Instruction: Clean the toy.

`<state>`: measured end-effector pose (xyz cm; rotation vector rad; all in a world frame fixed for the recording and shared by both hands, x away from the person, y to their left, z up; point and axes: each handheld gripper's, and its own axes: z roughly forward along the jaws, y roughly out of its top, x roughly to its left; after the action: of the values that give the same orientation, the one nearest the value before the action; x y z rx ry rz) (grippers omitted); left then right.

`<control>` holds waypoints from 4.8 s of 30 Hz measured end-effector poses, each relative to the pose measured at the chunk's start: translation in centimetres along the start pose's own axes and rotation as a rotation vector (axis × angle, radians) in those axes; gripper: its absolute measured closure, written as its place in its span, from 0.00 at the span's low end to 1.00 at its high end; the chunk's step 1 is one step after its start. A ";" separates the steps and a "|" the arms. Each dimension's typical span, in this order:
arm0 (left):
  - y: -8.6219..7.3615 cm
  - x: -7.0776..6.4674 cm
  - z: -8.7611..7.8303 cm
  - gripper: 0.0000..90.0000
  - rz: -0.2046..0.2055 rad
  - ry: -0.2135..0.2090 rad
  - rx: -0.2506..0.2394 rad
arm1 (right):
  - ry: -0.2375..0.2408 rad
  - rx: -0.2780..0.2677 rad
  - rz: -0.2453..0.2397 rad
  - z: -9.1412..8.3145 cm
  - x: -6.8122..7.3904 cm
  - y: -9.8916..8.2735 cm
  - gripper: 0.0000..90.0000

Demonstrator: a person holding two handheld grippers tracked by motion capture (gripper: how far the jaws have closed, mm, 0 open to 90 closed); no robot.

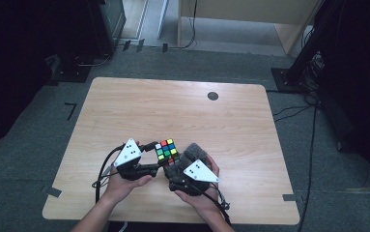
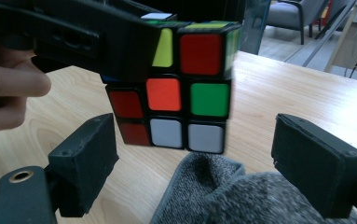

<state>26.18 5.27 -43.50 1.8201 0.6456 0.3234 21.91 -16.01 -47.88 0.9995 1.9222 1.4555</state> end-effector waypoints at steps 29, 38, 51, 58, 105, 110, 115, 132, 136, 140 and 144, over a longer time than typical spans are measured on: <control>0.1 -1.2 1.3 0.28 -0.065 -0.091 0.048 | -0.143 -0.074 -0.086 -0.4 2.0 0.2 0.37; 0.0 -1.4 1.3 0.34 -0.053 -0.097 0.045 | -0.145 -0.083 -0.122 -0.5 2.5 0.1 0.37; 0.2 0.3 -0.3 0.37 -0.088 -0.033 -0.029 | -0.100 -0.047 -0.111 -0.6 1.6 -0.1 0.22; 0.0 2.1 -1.3 0.37 -0.125 0.008 -0.050 | -0.142 0.064 -0.071 -0.8 -1.1 -0.9 0.23; -2.6 -0.9 1.7 0.37 0.103 0.044 0.109 | -0.012 -0.085 0.146 -5.2 -4.3 3.6 0.78; -2.8 -2.5 2.3 0.37 0.180 0.050 0.129 | 0.123 -0.057 0.103 -4.5 -1.7 4.6 0.77; -2.6 -3.2 2.1 0.37 0.225 0.037 0.109 | 0.161 0.030 0.041 -3.3 -0.3 4.0 0.77; -2.0 -2.1 1.0 0.37 0.165 0.012 0.045 | 0.020 0.030 0.141 -4.1 -4.4 3.4 0.76; -1.7 -1.1 0.3 0.37 0.054 -0.059 -0.019 | 0.064 0.041 0.197 -3.8 -4.6 2.6 0.76; -1.7 -0.3 0.0 0.37 -0.010 -0.108 -0.049 | 0.123 0.042 0.263 -3.4 -4.9 1.7 0.76; -1.7 -0.5 0.0 0.37 0.015 -0.109 -0.048 | 0.117 0.042 0.268 -3.4 -5.1 1.7 0.76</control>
<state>25.32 5.37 -45.02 1.7847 0.5440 0.2462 22.66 -21.82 -45.40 1.2556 1.9658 1.6595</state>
